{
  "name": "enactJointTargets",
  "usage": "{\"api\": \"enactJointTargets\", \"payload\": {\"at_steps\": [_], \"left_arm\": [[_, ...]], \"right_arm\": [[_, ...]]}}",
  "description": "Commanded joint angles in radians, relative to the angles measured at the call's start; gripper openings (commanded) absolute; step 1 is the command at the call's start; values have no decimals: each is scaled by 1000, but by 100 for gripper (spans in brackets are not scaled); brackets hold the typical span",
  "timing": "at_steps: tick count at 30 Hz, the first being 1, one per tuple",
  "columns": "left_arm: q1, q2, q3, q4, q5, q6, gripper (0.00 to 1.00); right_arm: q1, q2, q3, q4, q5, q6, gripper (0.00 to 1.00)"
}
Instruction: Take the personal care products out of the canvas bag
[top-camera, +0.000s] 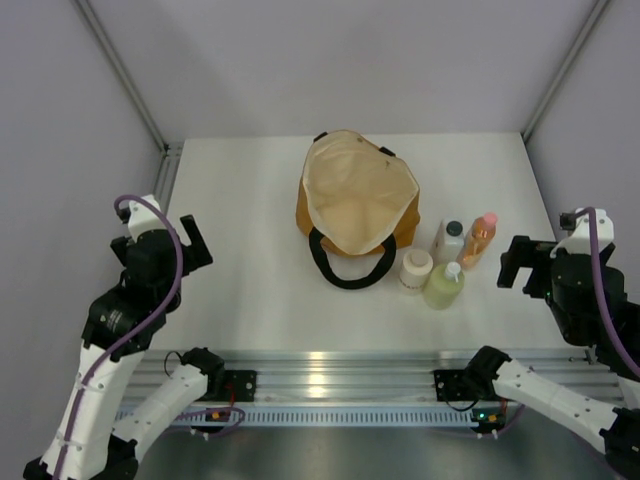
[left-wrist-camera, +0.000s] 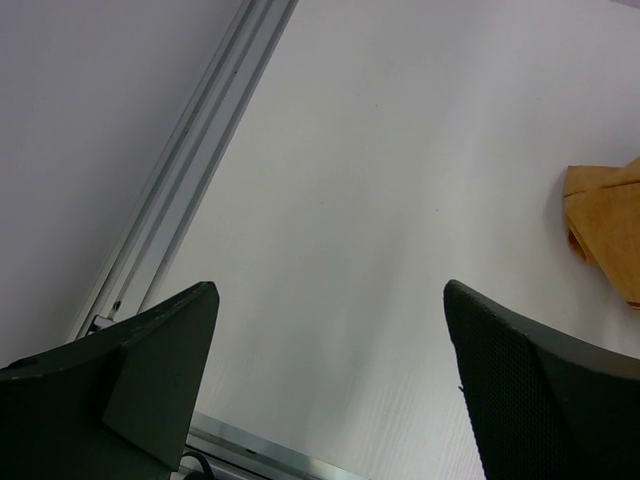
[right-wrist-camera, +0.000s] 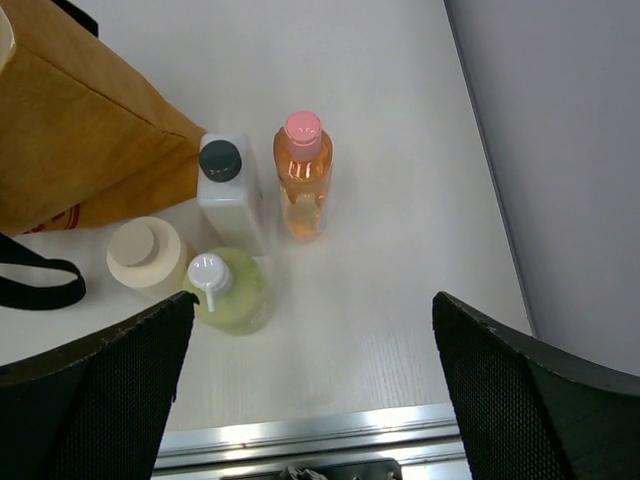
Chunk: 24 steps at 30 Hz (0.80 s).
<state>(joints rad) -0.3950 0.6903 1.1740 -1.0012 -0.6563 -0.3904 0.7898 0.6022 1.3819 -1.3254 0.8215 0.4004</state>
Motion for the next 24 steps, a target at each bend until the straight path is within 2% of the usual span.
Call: {"api": "enactJointTargets", "payload": {"at_steps": [1, 24], "left_arm": [[-2, 17, 10, 47, -25, 4, 98], [-2, 48, 27, 65, -9, -13, 98]], "right_arm": [[8, 7, 2, 18, 34, -20, 99], [6, -39, -53, 107, 27, -21, 100]]}}
